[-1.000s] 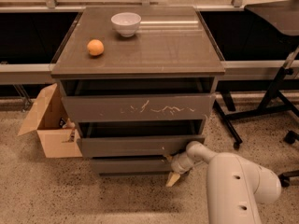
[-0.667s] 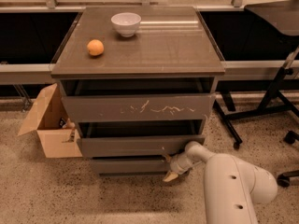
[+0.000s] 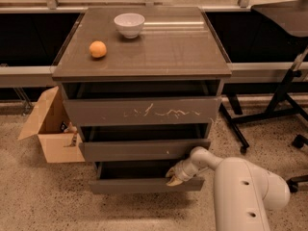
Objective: Open bottom drawer
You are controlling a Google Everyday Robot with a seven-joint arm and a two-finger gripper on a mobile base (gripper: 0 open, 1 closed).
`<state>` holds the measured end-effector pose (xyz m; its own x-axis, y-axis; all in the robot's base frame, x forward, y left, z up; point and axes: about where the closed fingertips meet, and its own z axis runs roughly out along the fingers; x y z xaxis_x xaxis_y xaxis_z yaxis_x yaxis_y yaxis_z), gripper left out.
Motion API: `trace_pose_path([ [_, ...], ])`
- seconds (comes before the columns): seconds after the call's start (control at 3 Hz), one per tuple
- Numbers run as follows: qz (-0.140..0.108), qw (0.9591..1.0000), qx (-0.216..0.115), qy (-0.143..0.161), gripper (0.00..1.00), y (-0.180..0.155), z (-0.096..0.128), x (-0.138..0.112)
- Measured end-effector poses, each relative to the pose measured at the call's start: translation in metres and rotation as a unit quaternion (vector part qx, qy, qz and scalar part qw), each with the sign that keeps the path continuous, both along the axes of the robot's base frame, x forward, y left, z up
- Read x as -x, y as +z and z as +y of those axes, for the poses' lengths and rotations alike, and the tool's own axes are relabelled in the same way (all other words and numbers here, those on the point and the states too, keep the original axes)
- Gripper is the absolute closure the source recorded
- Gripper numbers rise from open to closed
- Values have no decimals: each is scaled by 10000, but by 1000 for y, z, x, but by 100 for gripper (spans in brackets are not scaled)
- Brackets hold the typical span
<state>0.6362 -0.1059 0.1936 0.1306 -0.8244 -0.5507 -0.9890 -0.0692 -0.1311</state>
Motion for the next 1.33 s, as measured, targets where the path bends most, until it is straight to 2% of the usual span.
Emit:
trace_pose_path([
  [0.33, 0, 10000, 0, 0, 98, 1, 0, 3],
  [1.33, 1, 10000, 0, 1, 27, 1, 0, 3],
])
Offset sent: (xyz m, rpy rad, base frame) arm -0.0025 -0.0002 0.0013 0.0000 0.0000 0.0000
